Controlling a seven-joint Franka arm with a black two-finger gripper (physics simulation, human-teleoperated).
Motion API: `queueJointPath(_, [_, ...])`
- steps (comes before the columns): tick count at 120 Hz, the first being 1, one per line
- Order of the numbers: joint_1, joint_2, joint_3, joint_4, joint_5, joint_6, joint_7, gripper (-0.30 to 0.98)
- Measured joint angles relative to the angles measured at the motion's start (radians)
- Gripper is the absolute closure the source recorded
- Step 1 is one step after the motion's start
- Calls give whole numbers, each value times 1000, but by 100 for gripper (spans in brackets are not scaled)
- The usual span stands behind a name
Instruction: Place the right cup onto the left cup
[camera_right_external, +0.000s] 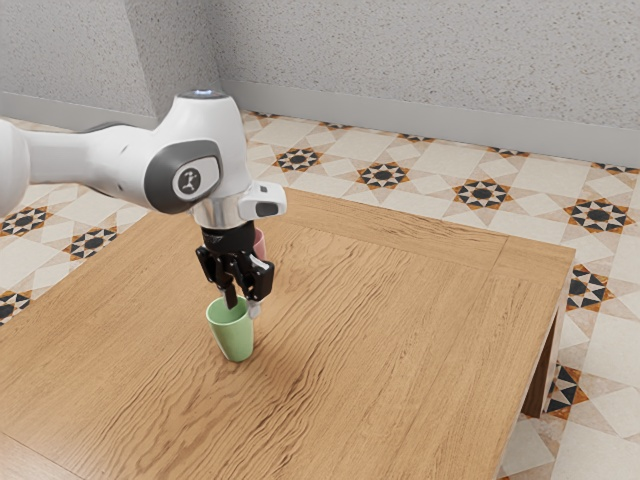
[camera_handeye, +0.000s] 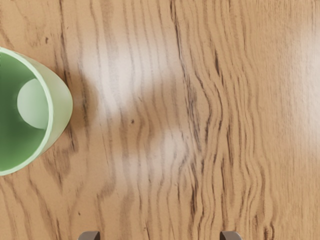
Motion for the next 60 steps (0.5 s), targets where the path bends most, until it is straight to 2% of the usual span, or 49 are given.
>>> queueJointPath(60, [28,24,5,-11,-1,31,-24,43])
